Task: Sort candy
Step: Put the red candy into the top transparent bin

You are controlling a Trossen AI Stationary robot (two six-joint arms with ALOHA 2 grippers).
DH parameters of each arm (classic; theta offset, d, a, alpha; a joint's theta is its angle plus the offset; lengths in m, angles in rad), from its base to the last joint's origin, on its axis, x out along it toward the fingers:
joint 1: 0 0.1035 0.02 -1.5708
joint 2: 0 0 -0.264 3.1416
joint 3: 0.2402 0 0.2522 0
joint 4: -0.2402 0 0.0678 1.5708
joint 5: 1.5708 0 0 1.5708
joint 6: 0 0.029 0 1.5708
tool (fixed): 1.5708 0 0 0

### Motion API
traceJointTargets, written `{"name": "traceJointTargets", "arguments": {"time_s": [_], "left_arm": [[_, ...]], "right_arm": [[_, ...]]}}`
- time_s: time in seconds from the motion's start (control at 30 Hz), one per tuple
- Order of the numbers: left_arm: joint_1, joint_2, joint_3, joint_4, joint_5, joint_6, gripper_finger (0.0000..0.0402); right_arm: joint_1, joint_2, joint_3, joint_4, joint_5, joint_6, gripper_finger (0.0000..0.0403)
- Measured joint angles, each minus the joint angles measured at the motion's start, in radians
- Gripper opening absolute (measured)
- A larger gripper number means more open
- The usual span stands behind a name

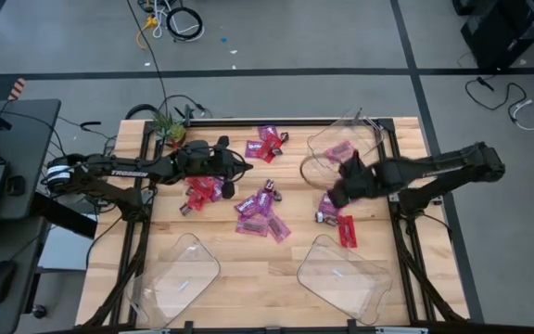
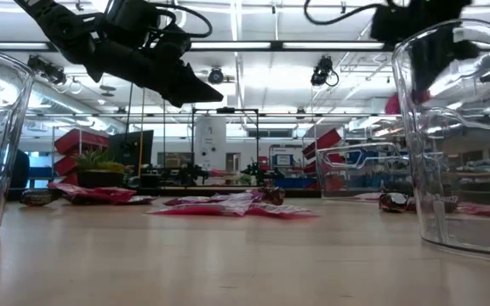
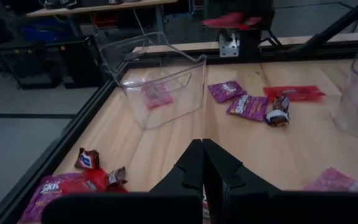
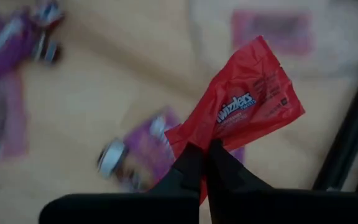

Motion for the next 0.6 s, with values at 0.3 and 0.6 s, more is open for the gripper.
{"name": "traceJointTargets", "arguments": {"time_s": [0.3,0.6], "left_arm": [[0.0,0.0,0.0,0.01,0.0,-0.001,0.0001],[0.0,0.0,0.0,-0.007,0.0,-0.001,0.0001]], "right_arm": [[-0.428,0.088,0.002,0.209,0.008,-0.456,0.0002],[-0.66,0.284,0.002,0.269,-0.09,-0.57,0.0002]]}}
